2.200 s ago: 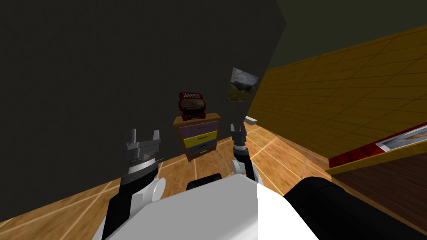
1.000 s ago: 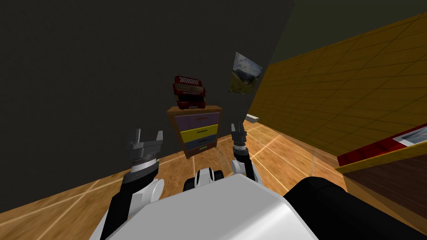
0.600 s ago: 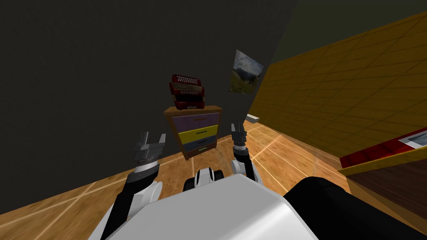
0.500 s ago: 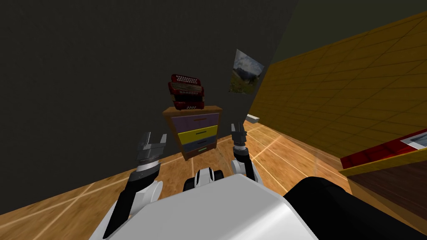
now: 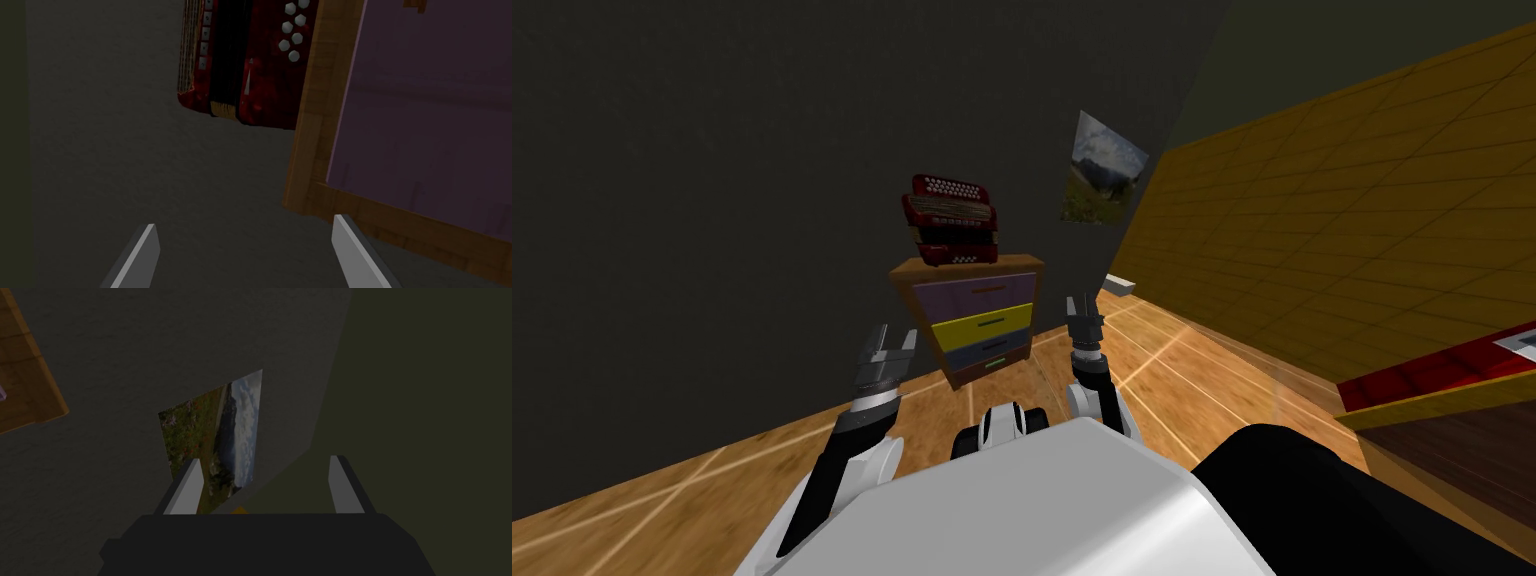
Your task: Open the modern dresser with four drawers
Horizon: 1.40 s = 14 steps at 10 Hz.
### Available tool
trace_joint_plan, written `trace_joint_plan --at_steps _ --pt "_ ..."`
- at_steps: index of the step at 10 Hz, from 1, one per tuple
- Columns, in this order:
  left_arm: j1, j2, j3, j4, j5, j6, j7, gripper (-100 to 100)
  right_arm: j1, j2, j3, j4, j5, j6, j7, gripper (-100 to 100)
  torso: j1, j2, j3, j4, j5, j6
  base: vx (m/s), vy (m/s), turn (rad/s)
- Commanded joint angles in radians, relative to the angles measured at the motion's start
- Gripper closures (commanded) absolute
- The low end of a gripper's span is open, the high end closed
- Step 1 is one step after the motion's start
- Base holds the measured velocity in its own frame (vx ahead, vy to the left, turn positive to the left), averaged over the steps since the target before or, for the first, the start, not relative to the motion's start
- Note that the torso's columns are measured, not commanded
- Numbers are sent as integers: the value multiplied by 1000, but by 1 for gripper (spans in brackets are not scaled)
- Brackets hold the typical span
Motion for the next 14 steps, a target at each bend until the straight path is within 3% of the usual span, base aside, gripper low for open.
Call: trace_joint_plan --at_steps 1,14 --pt "-12 16 6 74 2 -18 2 -100 0 0 0 0 0 0 0 0 -1 -1 -1 0 0 0 67 -49 7" --pt "-67 30 24 406 7 -104 2 -100 0 0 0 0 0 0 0 0 0 -1 -1 0 0 0 71 -46 4"
